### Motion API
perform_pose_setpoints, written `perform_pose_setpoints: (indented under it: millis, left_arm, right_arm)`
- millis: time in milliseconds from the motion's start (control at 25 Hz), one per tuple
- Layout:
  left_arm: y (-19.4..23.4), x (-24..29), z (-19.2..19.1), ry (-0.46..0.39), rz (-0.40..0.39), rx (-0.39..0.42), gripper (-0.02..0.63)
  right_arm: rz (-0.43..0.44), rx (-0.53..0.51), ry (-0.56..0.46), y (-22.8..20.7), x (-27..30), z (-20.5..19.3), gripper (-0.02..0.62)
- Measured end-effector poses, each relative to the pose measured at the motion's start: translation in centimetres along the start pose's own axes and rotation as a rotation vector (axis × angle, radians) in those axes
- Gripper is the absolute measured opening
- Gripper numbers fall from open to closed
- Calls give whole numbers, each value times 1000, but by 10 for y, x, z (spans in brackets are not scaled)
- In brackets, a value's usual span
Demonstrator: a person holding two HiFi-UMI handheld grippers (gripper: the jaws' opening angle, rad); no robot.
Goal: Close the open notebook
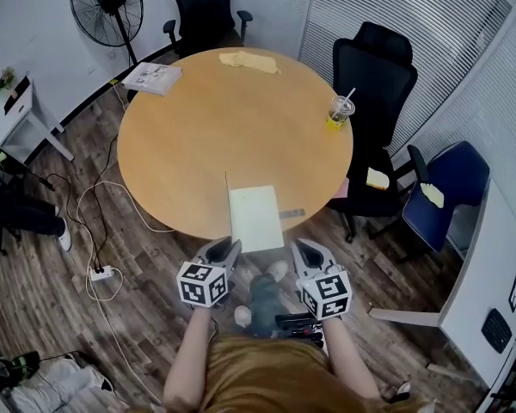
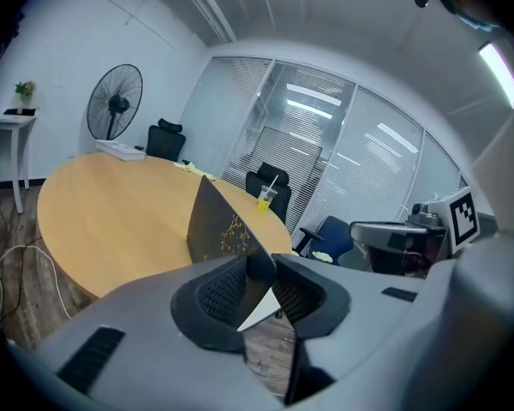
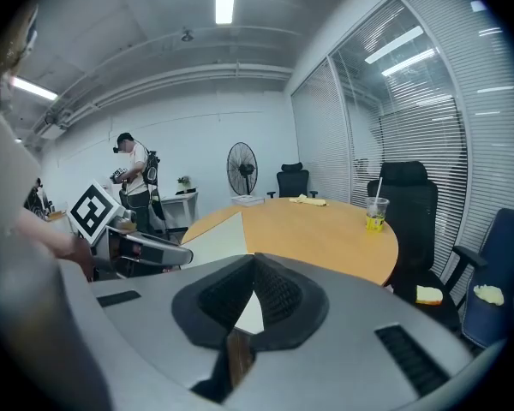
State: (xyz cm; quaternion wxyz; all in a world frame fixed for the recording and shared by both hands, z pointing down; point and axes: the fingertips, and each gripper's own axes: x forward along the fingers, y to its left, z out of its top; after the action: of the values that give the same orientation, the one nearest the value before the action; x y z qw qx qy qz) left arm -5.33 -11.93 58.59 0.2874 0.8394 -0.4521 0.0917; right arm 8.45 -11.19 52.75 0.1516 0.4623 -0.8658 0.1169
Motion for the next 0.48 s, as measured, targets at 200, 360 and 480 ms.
perform_pose_setpoints:
  millis: [200,360,480]
  left_arm:
    - [-11,12,0,16,-29,34,118]
    - [-19,21,-2,31,-54,42,132]
    - [-25,27,-3,40,-64,48,139]
  right_arm:
    - [-2,8,1,-6,3,-2,11]
    - [-12,35,7,-12,2,-7,11]
    - [-21,41,8,-19,1,-7,11]
